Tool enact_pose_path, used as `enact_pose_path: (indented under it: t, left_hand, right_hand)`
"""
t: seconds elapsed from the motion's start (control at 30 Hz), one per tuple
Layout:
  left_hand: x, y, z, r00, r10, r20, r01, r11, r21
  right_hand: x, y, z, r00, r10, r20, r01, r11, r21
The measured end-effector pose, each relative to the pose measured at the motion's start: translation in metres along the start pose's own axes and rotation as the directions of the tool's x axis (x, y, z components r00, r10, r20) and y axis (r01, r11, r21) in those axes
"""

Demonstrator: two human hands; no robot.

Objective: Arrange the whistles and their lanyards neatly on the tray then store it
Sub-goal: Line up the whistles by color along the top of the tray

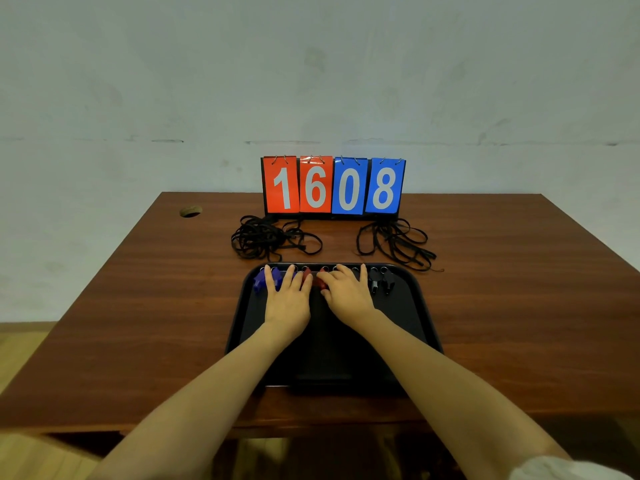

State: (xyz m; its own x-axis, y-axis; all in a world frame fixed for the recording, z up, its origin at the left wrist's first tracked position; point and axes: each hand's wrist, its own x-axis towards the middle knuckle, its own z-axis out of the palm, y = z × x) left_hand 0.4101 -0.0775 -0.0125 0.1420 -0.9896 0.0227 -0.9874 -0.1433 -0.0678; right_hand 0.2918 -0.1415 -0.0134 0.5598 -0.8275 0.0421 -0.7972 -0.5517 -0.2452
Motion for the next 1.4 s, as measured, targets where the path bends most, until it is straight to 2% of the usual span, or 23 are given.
enact_pose_path:
  t: [0.23,0.37,0.57,0.8,1.2,1.33,1.4]
  left_hand:
    - [0.000,0.000,-0.002,1.000,0.005,0.012,-0.005,1.000,0.011]
    - [-0.003,-0.001,-0.004,1.000,0.008,-0.018,-0.009,0.998,-0.066]
    - [-0.013,-0.015,0.004,0.987,-0.128,-0.094,0.112,0.981,-0.160]
    - [-0.016,-0.026,0.008,0.996,-0.039,-0.075,0.034,0.997,-0.072]
    - [-0.013,-0.032,0.005,0.998,-0.016,-0.062,0.012,0.998,-0.066]
    - [-0.012,-0.032,0.002,0.998,-0.014,-0.059,0.010,0.997,-0.070]
    - [-0.012,-0.030,0.003,0.995,-0.009,-0.099,0.001,0.997,-0.075]
  right_hand:
    - [0.001,-0.002,-0.002,1.000,0.002,-0.001,-0.002,1.000,-0.029]
    - [-0.001,-0.002,-0.004,1.000,-0.001,-0.004,0.001,0.999,-0.032]
    - [-0.001,-0.006,-0.005,0.994,-0.104,-0.041,0.101,0.993,-0.055]
    - [0.012,-0.019,-0.001,0.993,-0.119,0.028,0.120,0.989,-0.082]
    - [0.015,-0.027,0.003,0.999,-0.047,0.009,0.048,0.990,-0.131]
    - [0.014,-0.028,0.001,0.999,-0.044,0.020,0.046,0.993,-0.109]
    - [0.012,-0.026,-0.003,0.999,-0.050,0.016,0.051,0.996,-0.073]
